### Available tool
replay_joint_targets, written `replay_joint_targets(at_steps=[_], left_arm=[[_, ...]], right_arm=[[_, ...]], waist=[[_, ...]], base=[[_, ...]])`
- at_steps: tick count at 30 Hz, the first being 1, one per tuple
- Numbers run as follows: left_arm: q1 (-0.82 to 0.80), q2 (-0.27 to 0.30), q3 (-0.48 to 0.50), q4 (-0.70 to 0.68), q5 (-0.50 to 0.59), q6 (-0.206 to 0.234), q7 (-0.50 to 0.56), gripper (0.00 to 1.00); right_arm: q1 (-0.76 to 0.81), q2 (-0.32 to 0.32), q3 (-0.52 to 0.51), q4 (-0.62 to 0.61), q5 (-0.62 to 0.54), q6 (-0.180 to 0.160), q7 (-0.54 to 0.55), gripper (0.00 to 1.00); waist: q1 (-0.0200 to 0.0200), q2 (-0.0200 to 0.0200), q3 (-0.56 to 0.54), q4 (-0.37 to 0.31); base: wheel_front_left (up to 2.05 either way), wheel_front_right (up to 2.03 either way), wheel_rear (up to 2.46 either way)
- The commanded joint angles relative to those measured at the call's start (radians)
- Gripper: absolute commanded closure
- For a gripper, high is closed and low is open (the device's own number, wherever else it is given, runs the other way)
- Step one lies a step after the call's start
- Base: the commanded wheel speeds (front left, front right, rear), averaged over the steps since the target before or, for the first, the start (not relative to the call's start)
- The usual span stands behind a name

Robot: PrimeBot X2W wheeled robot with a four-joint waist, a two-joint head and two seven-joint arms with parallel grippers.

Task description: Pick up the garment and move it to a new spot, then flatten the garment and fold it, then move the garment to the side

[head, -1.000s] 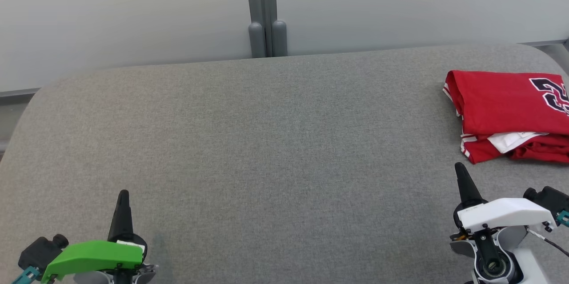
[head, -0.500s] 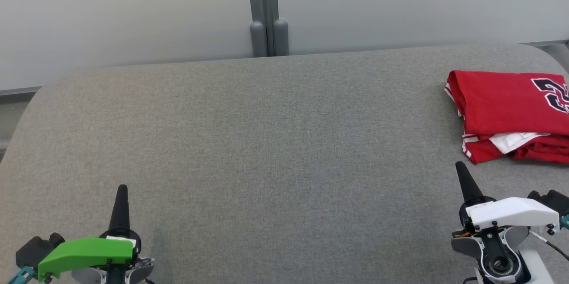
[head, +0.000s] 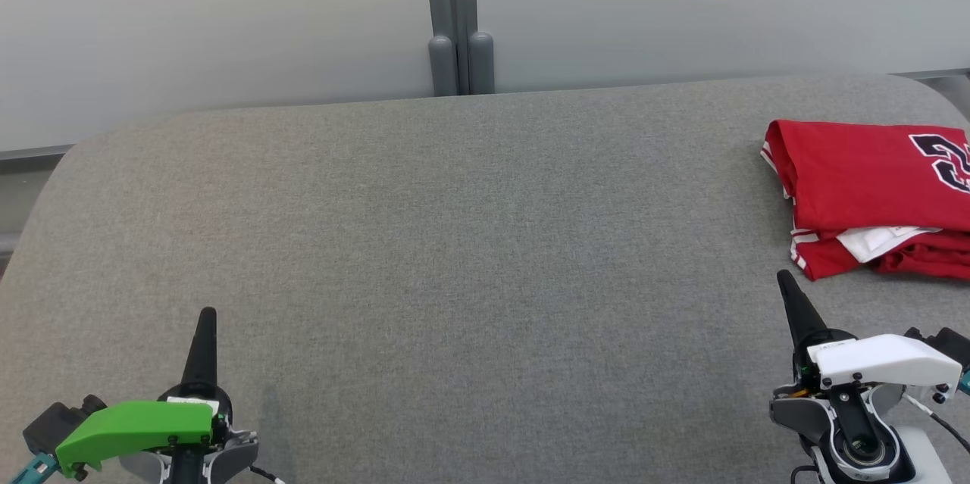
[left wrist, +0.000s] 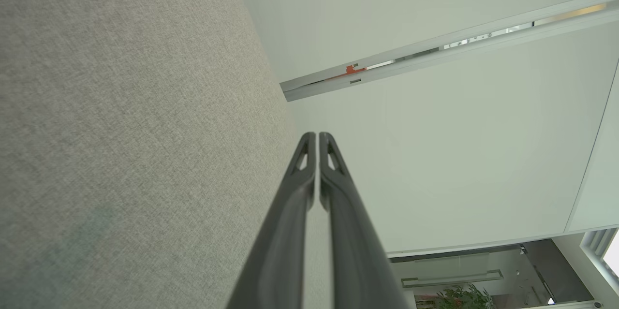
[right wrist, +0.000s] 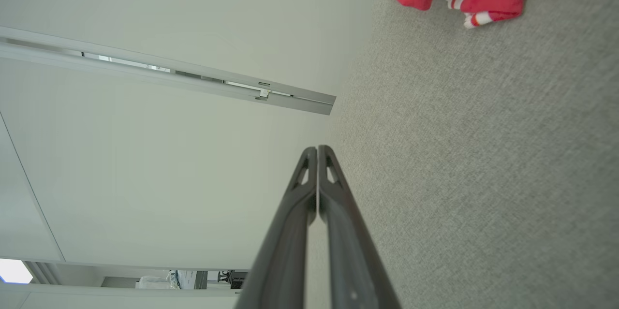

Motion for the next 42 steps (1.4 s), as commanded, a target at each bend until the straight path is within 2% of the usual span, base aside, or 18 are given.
replay_joint_targets(at_steps=[1, 33, 42], left_arm=[[-0.025, 0.008, 0.005, -0.009, -0.023, -0.006, 0.005, 1.00], [-0.040, 0.010, 0.022, -0.016, -0.246, -0.014, 0.068, 1.00], [-0.040, 0.010, 0.023, -0.017, -0.267, -0.015, 0.076, 1.00]], right_arm=[[0.008, 0.000, -0.005, -0.011, 0.023, 0.000, 0.006, 1.00], [0.022, 0.010, -0.032, -0.046, 0.260, 0.000, 0.069, 1.00], [0.023, 0.011, -0.035, -0.050, 0.289, 0.000, 0.076, 1.00]], waist=[[0.0000, 0.0000, 0.000, 0.000], [0.0000, 0.0000, 0.005, 0.010], [0.0000, 0.0000, 0.005, 0.011]], base=[[0.00, 0.00, 0.00], [0.00, 0.00, 0.00], [0.00, 0.00, 0.00]])
